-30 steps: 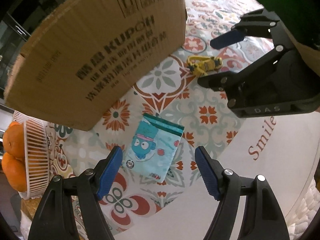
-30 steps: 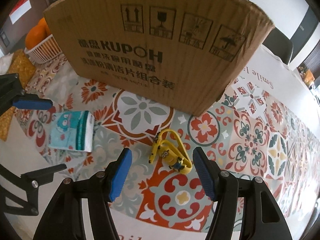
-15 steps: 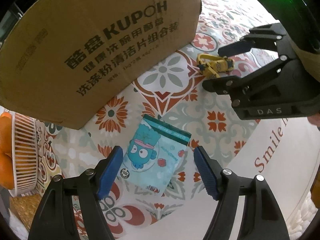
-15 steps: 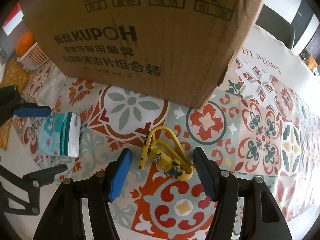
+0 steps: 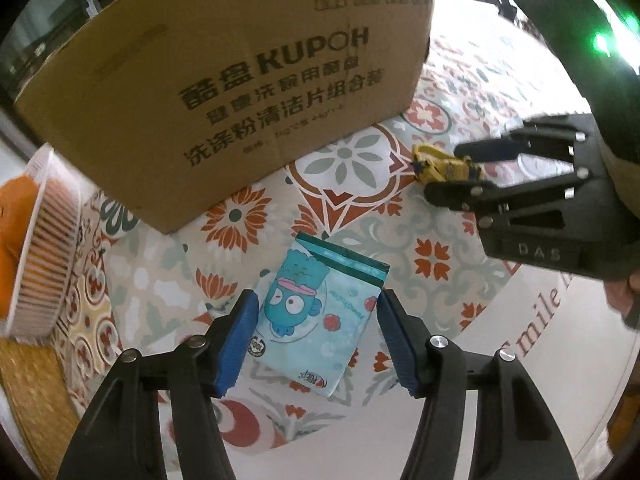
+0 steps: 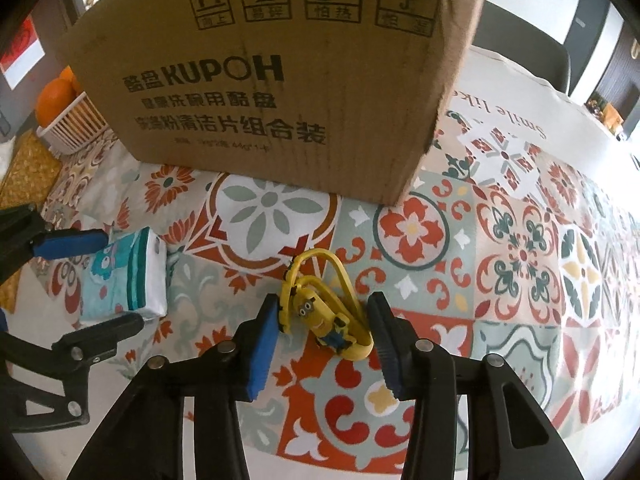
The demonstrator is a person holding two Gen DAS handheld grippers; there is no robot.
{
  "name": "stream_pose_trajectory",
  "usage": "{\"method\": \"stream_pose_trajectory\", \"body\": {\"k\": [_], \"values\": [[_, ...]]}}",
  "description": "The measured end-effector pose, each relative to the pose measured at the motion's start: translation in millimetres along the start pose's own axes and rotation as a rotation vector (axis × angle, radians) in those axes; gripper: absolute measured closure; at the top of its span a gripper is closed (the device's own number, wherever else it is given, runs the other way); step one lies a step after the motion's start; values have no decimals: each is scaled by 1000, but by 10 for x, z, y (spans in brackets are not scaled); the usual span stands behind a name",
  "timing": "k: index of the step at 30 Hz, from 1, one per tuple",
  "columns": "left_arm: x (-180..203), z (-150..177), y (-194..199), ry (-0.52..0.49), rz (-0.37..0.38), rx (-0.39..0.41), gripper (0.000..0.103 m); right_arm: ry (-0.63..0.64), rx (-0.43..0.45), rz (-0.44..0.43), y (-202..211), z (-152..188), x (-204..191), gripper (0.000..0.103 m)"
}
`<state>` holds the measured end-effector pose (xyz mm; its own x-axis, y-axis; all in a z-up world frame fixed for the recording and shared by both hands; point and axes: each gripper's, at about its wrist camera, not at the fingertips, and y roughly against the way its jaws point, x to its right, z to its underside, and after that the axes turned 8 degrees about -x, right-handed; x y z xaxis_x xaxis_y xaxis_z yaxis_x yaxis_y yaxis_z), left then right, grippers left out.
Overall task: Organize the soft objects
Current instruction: 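Lift the blue tissue pack with the left tool while the right tool carries the keychain to the box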
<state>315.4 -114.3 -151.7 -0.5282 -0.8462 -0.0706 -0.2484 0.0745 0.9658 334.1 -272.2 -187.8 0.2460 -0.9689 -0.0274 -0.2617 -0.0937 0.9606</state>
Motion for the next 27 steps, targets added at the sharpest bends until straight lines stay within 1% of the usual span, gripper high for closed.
{"method": "stream_pose_trajectory", "body": {"k": [5,8,12,13,14,18,19,24,27], "values": [[-52,127,71,89,55,38,43,-49,32,-19,133,159,-37,57],[-92,172,118,122,71,58,43,-64,54,-21,244,226,-79,57],[-95,300,300,165,69,93,43,-81,88,-22,405,313,-108,57],[-84,275,334,174,68,100,43,-84,101,-21,457,338,-129,57],[-91,287,374,184,68,108,43,-85,109,-24,494,263,-76,57],[-127,398,589,218,60,161,43,-94,152,-19,669,244,-110,57],[-104,368,571,220,58,170,43,-99,161,-17,712,251,-119,57],[-92,365,763,237,21,231,43,-120,231,5,966,288,-172,57],[-116,380,878,253,20,259,43,-134,268,-6,1092,297,-212,57]]}}
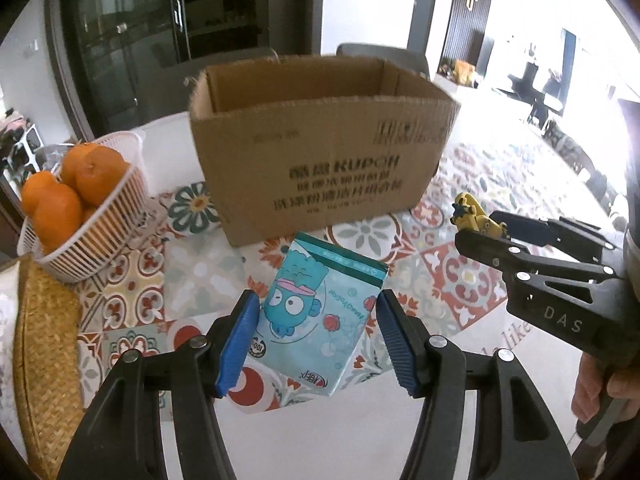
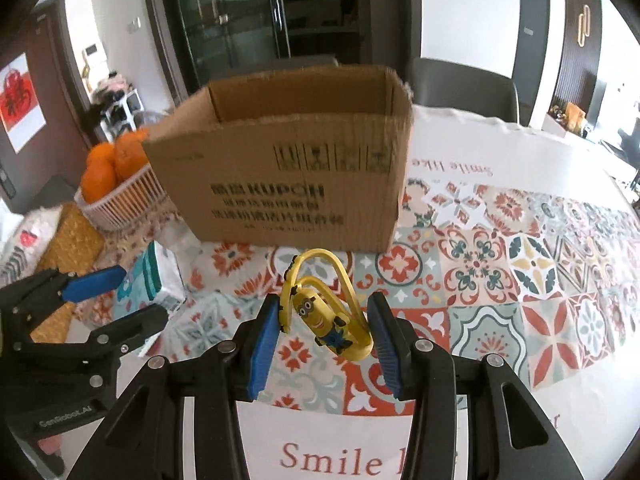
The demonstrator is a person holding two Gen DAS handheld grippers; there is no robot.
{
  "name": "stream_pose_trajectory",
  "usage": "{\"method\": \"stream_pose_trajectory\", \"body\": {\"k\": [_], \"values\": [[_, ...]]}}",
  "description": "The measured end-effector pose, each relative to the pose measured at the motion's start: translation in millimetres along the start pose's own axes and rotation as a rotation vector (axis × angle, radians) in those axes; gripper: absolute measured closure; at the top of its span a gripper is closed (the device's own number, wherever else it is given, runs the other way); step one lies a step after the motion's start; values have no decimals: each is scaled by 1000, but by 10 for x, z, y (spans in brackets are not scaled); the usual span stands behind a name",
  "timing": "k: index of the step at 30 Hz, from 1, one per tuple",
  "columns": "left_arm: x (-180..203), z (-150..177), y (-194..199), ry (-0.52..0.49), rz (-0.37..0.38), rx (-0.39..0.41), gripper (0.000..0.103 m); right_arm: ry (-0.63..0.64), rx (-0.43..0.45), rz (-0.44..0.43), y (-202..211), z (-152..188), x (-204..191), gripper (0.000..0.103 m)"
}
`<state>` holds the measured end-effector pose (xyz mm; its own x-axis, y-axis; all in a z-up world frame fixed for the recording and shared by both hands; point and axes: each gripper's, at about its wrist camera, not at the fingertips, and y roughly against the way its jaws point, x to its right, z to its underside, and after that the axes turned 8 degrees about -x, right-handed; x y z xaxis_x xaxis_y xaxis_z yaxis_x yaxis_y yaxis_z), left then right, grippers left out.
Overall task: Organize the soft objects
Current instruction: 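Lift the blue tissue pack with the left tool while the right tool carries the keychain to the box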
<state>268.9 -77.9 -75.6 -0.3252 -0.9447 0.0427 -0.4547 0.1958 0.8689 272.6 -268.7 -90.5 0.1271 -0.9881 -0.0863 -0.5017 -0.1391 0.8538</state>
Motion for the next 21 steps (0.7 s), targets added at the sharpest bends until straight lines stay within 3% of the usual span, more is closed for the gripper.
{"method": "stream_pose_trajectory", "body": {"k": [21], "values": [[-156,-183,886,40,-7,226,43,-42,228,-51,764,-240,-256,57]]}}
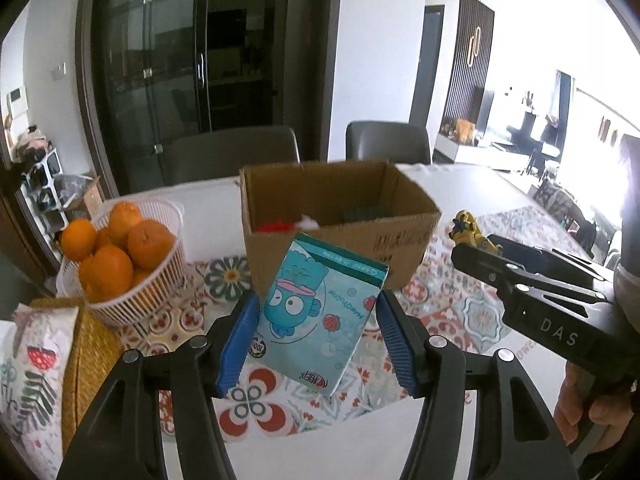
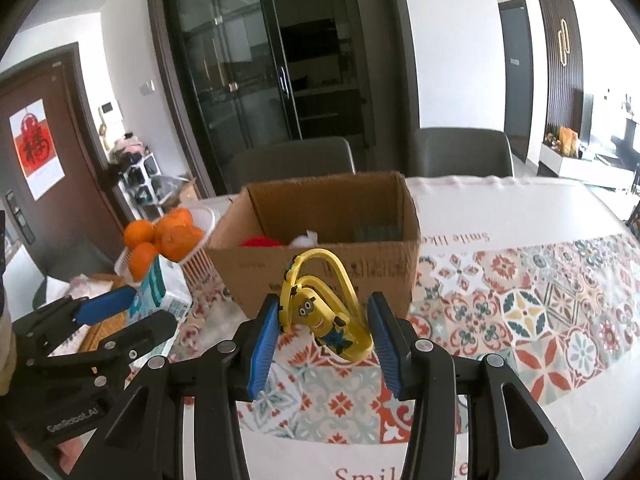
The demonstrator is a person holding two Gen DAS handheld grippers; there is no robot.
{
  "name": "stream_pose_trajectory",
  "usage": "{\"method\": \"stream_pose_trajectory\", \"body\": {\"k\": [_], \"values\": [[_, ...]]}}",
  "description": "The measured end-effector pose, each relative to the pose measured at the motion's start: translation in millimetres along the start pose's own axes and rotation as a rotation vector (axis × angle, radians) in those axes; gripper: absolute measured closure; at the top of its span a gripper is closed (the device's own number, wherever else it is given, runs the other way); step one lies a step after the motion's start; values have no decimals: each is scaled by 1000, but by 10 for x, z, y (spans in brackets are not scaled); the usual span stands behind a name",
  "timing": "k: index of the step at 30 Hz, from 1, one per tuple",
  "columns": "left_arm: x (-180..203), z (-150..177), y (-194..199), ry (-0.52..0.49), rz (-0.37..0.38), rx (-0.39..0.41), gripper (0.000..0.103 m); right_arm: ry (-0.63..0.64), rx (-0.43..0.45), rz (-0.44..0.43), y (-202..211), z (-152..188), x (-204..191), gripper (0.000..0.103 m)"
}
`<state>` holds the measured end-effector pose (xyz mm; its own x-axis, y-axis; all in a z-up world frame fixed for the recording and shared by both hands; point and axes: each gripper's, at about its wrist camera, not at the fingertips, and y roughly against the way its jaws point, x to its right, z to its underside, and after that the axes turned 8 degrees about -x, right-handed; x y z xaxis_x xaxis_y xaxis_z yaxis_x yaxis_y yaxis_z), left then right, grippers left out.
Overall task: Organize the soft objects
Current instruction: 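Lift the blue tissue pack with the left tool while the right tool carries the keychain to the box, then open the right tool inside the box while the left tool releases the tissue pack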
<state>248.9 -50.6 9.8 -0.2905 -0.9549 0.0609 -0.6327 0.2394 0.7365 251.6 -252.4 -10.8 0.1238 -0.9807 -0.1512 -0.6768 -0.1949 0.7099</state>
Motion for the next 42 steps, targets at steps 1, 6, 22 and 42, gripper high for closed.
{"method": "stream_pose_trajectory", "body": {"k": [1,6,22,42], "values": [[-10,-16,22,1,1,8,43,-1,7,-3,23,-16,-11,57],[-36,-109,111,9,5,44,43,-5,39,-12,92,-126,-30,57],[-99,-518,139,21,-4,99,43,-13,79,3,98,-550,-29,57],[-105,-1129,-324,6,20,2,43,-21,-67,-21,-566,-1095,188,56]]}}
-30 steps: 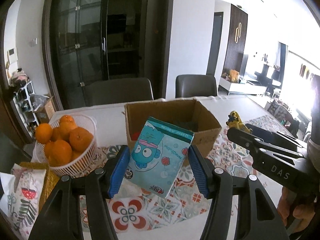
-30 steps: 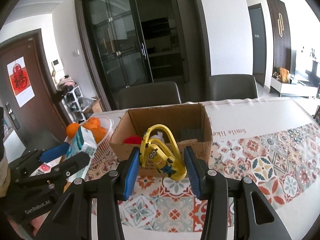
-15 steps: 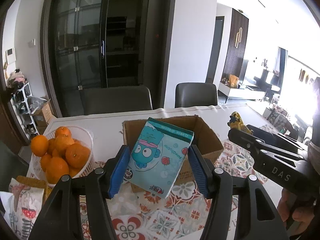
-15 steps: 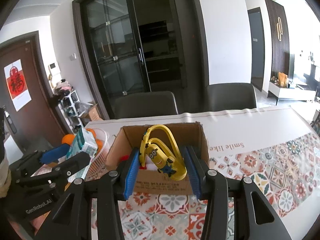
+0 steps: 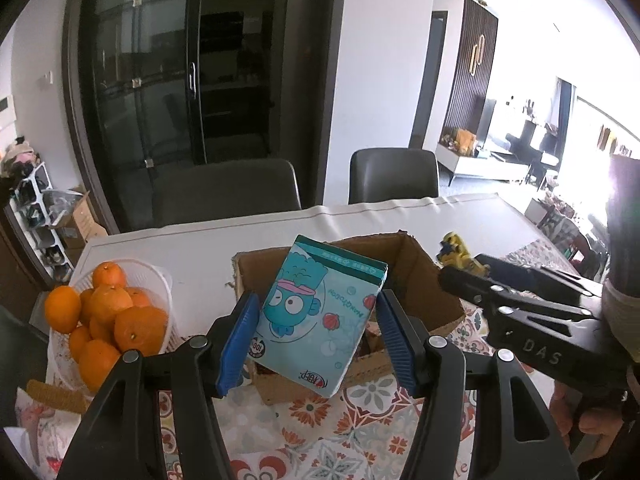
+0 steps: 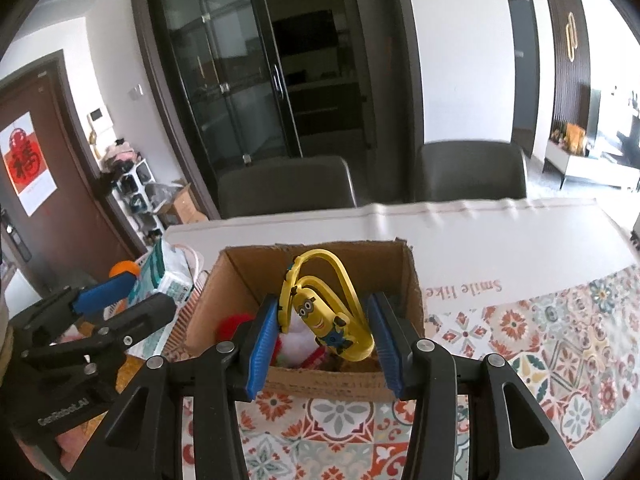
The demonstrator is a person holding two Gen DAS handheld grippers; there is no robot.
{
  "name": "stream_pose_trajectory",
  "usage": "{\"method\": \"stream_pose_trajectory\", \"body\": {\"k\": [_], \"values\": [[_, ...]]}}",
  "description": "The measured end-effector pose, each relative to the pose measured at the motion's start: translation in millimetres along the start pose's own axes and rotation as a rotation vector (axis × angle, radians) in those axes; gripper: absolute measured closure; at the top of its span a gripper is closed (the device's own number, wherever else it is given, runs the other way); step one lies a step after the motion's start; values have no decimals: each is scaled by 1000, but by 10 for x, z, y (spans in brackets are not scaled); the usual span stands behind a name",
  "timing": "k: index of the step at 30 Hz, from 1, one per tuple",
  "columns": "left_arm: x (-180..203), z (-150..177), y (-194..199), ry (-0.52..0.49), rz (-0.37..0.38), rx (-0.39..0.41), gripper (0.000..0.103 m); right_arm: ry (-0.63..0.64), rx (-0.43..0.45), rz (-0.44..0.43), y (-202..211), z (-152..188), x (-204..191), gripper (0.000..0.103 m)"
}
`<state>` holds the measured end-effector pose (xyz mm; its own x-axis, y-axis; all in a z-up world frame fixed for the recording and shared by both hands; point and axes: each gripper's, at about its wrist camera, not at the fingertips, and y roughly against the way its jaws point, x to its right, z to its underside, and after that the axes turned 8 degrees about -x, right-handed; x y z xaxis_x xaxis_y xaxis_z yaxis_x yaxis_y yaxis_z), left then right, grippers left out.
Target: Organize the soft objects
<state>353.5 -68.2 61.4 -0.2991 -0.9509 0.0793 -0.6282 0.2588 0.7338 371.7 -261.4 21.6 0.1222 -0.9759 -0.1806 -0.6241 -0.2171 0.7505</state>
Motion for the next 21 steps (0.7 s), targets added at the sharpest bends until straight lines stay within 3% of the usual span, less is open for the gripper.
{"method": "stream_pose_trajectory", "body": {"k": [11,15,17,19,21], "values": [[-33,-220,-458,-15,-22,-97,43,-18,-100,12,-428,-187,175,54],[-44,-267,-659,-21,1,-150,42,-13,-117,23,-545,-231,203,54],[-50,-283,-731,-19,-11,-170,41,-30,-141,24,-609,-247,240,50],[-63,-280,-795,-21,-21,-185,30,-47,-151,34,-646,-250,277,37],[-70,-261,-802,-18,-44,-179,27,-53,-143,59,-647,-231,294,37]]}}
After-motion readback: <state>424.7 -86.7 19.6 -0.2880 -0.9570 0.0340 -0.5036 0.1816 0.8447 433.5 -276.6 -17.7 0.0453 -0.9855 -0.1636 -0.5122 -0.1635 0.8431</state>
